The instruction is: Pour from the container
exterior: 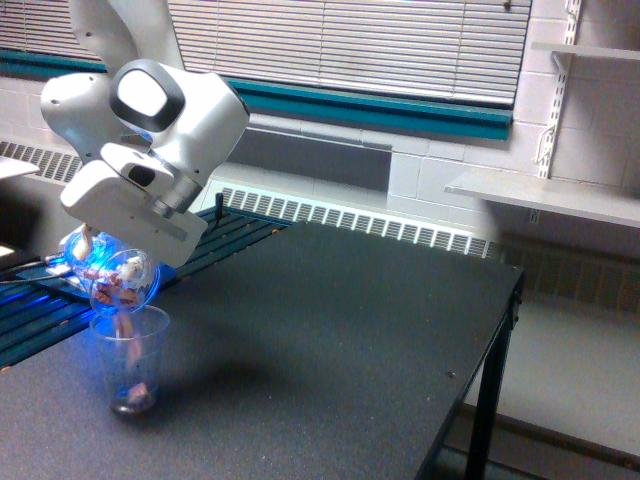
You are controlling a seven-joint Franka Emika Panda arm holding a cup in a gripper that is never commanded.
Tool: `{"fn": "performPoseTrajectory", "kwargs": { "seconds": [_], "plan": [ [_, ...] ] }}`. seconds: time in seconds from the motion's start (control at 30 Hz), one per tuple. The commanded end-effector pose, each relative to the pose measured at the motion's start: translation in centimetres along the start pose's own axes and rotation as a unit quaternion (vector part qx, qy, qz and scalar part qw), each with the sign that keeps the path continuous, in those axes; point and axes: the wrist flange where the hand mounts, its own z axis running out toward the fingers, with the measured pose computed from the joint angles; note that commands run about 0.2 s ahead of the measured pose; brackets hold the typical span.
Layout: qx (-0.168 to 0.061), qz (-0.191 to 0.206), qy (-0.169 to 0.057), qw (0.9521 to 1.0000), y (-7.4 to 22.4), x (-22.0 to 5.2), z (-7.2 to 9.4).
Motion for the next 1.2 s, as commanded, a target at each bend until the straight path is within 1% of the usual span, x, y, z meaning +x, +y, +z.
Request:
{"fn": "performPoseTrajectory", "kwargs": {
  "seconds": [0.03,0.5,0.77,1.2],
  "plan": [
    [0.0,-0.01,0.005,0.9999,-0.3,0.1,-0.4],
    [0.002,-0.011,0.007,0.9999,-0.4,0.0,-0.7],
    [0.01,-0.012,0.011,0.9998,-0.5,-0.1,-1.2],
    [0.021,-0.008,0.036,0.9991,-0.7,-0.3,-2.9]
  ]
}}
